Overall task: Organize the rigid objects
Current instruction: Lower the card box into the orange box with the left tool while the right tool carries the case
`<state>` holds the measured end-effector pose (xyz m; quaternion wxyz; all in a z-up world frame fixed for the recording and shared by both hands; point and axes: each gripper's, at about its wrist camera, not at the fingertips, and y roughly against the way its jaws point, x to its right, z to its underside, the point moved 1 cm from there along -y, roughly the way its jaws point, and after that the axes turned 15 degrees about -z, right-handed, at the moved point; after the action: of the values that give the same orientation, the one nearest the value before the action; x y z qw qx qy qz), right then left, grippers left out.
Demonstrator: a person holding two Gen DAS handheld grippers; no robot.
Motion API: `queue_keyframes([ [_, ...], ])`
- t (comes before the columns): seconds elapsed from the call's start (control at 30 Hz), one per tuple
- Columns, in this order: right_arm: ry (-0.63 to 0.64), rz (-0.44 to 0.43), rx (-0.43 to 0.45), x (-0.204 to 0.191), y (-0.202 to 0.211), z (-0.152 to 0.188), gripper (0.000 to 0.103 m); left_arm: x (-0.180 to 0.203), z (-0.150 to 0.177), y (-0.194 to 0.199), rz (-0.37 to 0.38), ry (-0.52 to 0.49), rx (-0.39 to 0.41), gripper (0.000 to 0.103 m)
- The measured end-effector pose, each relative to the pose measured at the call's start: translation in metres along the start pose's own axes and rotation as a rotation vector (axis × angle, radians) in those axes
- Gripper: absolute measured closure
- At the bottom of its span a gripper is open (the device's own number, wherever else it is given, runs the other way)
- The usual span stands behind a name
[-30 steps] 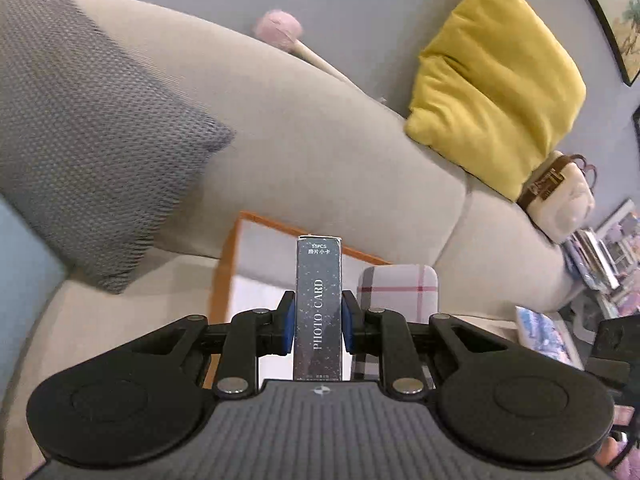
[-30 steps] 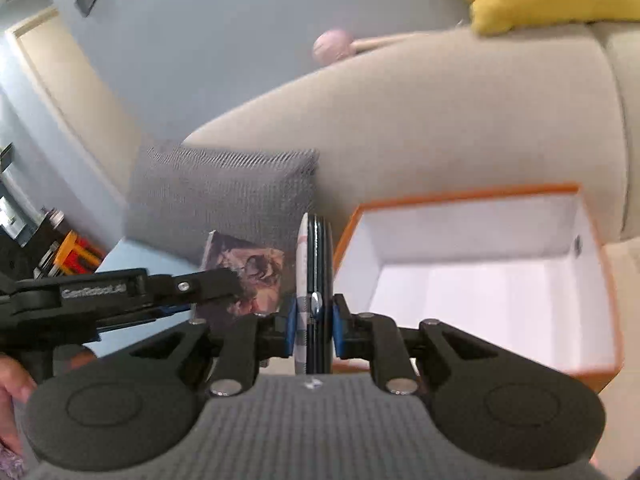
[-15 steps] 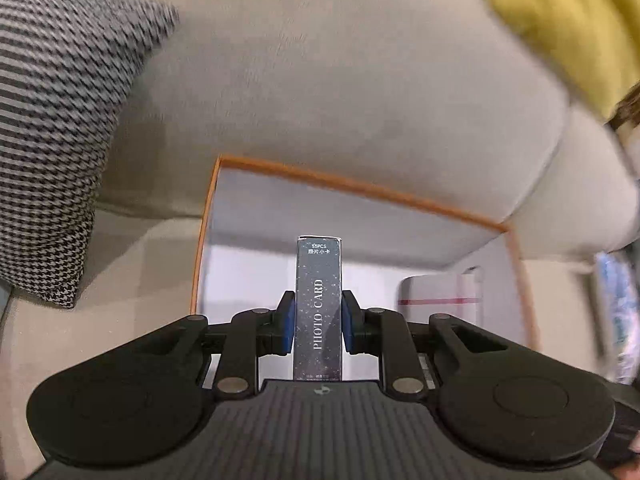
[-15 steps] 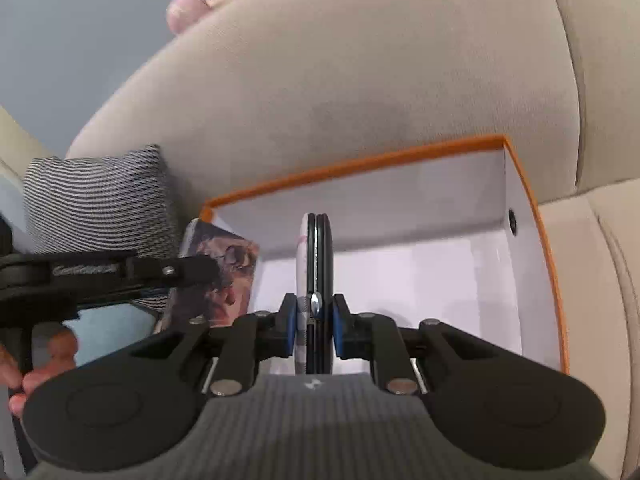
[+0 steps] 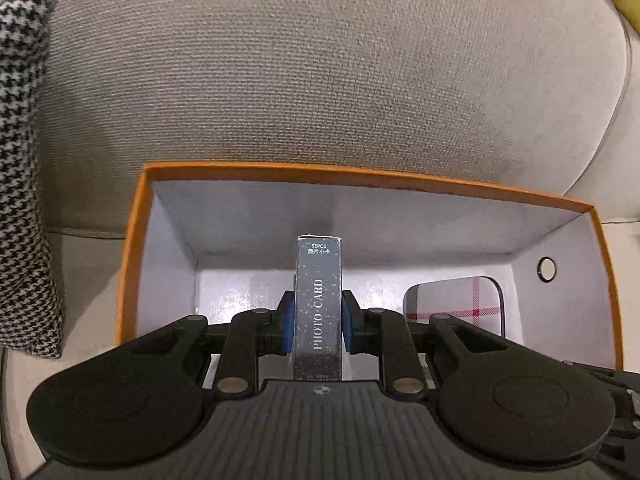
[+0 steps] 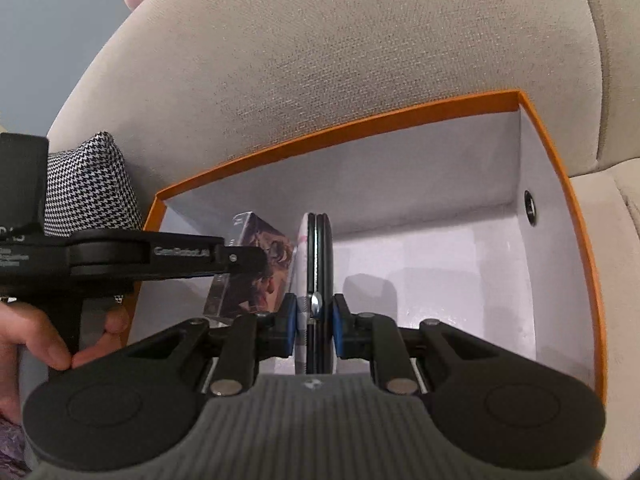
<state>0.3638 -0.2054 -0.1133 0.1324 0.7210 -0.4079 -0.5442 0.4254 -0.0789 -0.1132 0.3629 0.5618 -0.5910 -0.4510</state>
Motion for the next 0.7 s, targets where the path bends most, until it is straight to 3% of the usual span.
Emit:
queue_keyframes([
  [0.1, -0.013, -0.003, -0.009, 0.001, -0.008, 0.000, 0.085, 0.000, 0.004, -0.010, -0.028, -0.003, -0.021, 0.077],
  [0.3, -0.026, 0.002, -0.019, 0.002, -0.017, 0.002, 0.084, 0.001, 0.010, 0.002, -0.117, -0.089, 0.057, 0.069],
  [0.57, -0.018, 0.002, -0.035, -0.006, -0.026, -0.001, 0.084, -0.003, 0.013, 0.027, -0.251, -0.224, 0.155, 0.070],
  [0.7, -0.015, -0.002, -0.044, -0.012, -0.033, -0.005, 0.084, -0.017, 0.018, 0.042, -0.227, -0.206, 0.195, 0.070],
])
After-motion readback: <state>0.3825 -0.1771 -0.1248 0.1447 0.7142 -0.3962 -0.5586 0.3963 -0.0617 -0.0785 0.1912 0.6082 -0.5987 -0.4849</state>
